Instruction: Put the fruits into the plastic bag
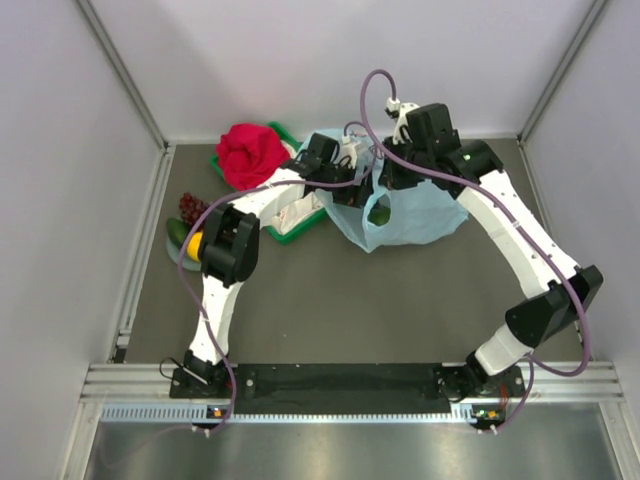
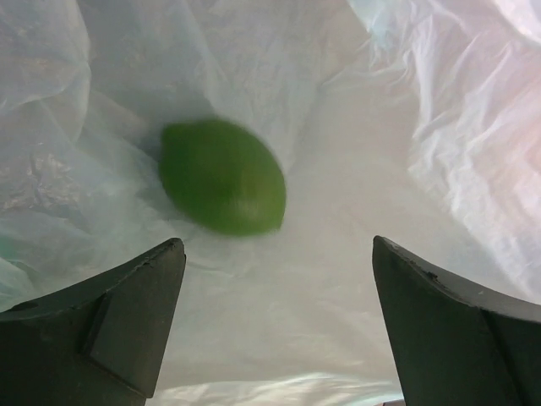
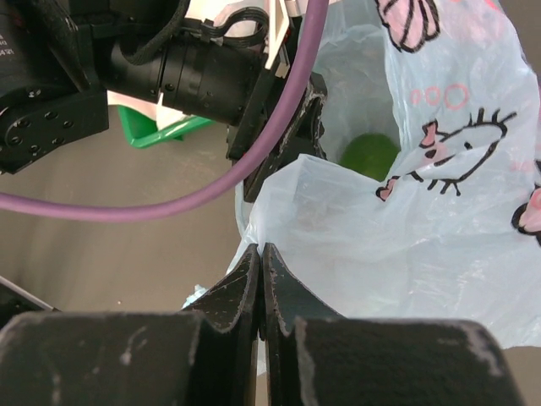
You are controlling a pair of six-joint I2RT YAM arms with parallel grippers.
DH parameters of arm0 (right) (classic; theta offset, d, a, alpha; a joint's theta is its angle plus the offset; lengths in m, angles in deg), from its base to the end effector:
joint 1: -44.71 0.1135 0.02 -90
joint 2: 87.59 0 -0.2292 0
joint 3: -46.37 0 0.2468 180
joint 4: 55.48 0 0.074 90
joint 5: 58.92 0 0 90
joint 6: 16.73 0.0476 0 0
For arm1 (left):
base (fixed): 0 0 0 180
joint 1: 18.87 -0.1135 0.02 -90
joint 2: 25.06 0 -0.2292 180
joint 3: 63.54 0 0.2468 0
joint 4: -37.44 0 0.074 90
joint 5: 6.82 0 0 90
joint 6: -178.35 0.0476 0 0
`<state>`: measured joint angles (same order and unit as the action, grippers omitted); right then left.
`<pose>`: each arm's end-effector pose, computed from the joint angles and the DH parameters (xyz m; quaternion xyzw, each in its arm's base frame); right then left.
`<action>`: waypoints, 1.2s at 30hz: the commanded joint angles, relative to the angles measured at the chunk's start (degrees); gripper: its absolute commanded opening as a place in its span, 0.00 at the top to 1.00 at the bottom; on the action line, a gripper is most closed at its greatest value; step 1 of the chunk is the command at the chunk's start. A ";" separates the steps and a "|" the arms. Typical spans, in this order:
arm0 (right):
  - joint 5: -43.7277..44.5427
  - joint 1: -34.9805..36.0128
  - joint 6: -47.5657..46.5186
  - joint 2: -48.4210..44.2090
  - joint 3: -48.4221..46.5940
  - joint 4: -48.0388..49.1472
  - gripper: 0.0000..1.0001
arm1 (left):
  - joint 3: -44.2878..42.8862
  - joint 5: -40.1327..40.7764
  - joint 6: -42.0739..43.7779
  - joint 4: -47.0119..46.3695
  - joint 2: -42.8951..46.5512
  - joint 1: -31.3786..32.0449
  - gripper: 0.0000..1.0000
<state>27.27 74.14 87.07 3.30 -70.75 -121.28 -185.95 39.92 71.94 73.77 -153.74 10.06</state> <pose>0.2934 0.1691 0.3744 -0.1370 0.8939 0.1848 0.3848 0.4118 -0.2649 0.1919 0.2401 0.8300 -0.4555 0.2147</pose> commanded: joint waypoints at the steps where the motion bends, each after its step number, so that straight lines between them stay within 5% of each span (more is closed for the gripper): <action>1: -0.05 -0.60 1.14 -3.62 0.56 2.07 1.00 | 0.49 -1.03 1.55 0.41 0.36 -0.10 0.04; 22: 1.79 -0.60 2.37 -5.37 4.17 4.35 1.00 | 12.35 1.43 -4.25 -17.51 17.58 -1.68 0.03; 36: 3.64 -0.51 2.63 -6.69 6.10 6.64 1.00 | 11.21 3.89 -5.92 -18.92 26.90 -7.03 0.03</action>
<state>30.00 74.14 89.39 -0.98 -65.00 -117.61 -173.84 42.34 67.55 58.93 -131.27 6.56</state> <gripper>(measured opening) 0.007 0.969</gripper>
